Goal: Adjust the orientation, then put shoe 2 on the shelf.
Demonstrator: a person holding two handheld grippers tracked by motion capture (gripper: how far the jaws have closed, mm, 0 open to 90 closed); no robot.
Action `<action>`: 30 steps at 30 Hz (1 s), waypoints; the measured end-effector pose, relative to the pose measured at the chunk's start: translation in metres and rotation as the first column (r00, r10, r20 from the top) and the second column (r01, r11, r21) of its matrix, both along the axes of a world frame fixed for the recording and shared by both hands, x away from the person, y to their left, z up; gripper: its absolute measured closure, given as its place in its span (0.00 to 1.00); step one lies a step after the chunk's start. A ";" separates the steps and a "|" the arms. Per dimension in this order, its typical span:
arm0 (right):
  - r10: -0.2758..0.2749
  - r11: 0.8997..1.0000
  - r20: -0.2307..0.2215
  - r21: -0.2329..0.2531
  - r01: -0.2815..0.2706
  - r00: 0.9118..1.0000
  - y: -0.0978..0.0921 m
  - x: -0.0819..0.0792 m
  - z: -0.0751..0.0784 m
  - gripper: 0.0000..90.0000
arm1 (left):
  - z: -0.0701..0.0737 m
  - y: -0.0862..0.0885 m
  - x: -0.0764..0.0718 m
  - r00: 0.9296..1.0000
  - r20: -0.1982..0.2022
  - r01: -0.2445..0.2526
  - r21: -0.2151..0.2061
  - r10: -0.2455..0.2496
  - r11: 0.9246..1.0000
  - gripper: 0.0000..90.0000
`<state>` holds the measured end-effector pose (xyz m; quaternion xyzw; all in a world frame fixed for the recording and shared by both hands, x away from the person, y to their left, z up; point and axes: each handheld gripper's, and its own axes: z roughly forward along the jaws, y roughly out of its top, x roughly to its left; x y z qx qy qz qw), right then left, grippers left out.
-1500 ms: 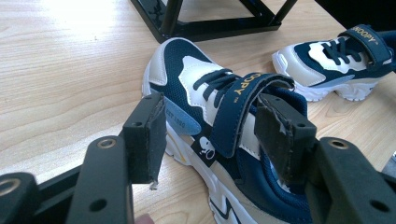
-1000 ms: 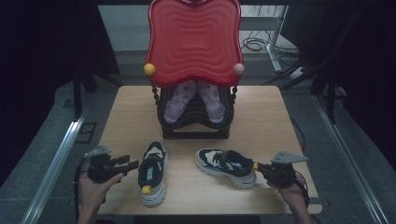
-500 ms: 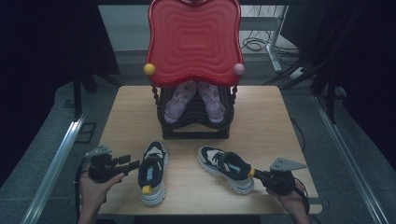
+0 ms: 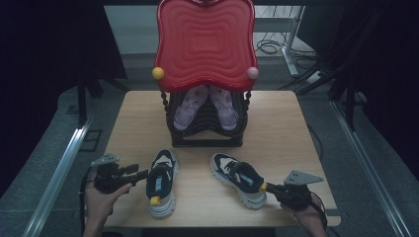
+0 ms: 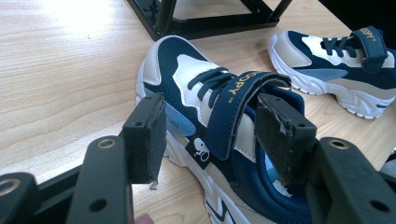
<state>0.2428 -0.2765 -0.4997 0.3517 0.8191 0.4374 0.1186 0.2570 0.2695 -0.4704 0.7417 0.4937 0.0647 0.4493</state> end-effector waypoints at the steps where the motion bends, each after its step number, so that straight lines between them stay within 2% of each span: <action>1: 0.001 1.000 0.000 0.000 -0.001 1.000 0.000 0.000 0.000 1.00 | 0.000 0.000 0.000 1.000 0.000 0.000 0.000 0.000 1.000 0.49; 5: -0.003 1.000 0.002 0.000 0.003 1.000 -0.001 0.001 0.000 1.00 | 0.000 0.000 -0.001 1.000 0.000 0.002 -0.002 -0.002 1.000 0.49; 9: -0.045 0.999 0.020 0.008 0.045 0.999 -0.007 0.001 0.003 1.00 | 0.001 0.000 -0.001 1.000 0.001 0.003 -0.003 -0.003 1.000 0.49; 14: -0.115 0.993 0.055 0.039 0.113 0.992 -0.016 0.002 0.007 0.99 | 0.002 -0.002 -0.002 1.000 0.005 0.006 -0.005 -0.006 1.000 0.49; 18: -0.146 0.988 0.076 0.056 0.142 0.986 -0.018 0.002 0.009 0.95 | 0.005 -0.003 -0.004 1.000 0.009 0.009 -0.008 -0.009 1.000 0.49; 21: -0.165 0.985 0.104 0.075 0.158 0.981 -0.019 0.003 0.011 0.86 | 0.008 -0.003 -0.005 1.000 0.018 0.005 -0.005 -0.005 1.000 0.49; 24: -0.182 0.980 0.112 0.103 0.171 0.977 -0.021 0.004 0.013 0.81 | 0.008 -0.003 -0.006 1.000 0.020 0.003 -0.007 -0.003 1.000 0.49; 27: -0.195 0.977 0.120 0.110 0.182 0.974 -0.023 0.004 0.016 0.70 | 0.008 -0.006 -0.007 1.000 0.015 0.014 -0.018 -0.014 1.000 0.49; 30: -0.225 0.971 0.144 0.119 0.209 0.964 -0.024 0.003 0.021 0.63 | 0.008 -0.009 -0.007 1.000 0.012 0.026 -0.012 -0.026 1.000 0.48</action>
